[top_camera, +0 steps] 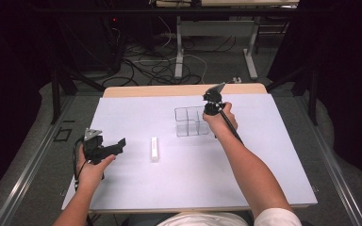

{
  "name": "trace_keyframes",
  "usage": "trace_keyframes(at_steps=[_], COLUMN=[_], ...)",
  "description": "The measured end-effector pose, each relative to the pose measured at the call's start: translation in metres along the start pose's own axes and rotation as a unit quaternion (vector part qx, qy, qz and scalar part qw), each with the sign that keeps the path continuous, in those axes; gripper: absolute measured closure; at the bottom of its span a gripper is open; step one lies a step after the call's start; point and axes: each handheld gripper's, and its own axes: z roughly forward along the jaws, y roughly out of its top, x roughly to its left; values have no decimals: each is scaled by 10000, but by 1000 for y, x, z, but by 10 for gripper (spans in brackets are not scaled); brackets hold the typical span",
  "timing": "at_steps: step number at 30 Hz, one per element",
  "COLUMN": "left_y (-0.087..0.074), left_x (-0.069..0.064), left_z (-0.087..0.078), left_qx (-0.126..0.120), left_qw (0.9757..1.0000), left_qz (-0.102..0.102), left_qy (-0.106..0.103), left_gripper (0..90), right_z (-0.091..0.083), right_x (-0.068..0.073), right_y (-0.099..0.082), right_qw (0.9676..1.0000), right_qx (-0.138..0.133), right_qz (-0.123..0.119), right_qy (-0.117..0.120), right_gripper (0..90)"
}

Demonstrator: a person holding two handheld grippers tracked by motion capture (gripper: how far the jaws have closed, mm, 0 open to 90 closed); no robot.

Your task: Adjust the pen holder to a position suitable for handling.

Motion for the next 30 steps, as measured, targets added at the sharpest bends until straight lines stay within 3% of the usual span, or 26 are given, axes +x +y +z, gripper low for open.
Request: trace_keyframes(at_steps=[3, 8, 15, 19, 23, 27, 30], left_y=[-1, -1, -1, -2, -1, -2, -2], left_x=[0, 0, -1, -1, -1, -2, -1], left_z=[1, 2, 2, 2, 2, 2, 3], left_qx=[-34, -28, -13, -1, 70, 62, 61], left_qw=[10000, 10000, 10000, 10000, 10000, 10000, 10000], left_qz=[-12, -6, -8, -10, -14, -11, -17], left_qy=[10, 16, 7, 5, 5, 8, 18], left_gripper=[30, 30, 30, 30, 30, 31, 31], right_z=[-3, -5, -10, -13, -15, -21, -25], right_x=[0, 1, -2, -3, -5, -10, -11], right_y=[-4, -10, -16, -20, -24, -28, -32], right_qw=[9999, 9997, 9992, 9982, 9978, 9962, 9957], right_qx=[71, 42, 237, 302, 301, 204, 173], right_qz=[-142, -160, -202, -162, -129, -48, -62], right_qy=[48, 176, 253, 486, 574, 846, 911], right_gripper=[879, 878, 870, 846, 826, 778, 767])
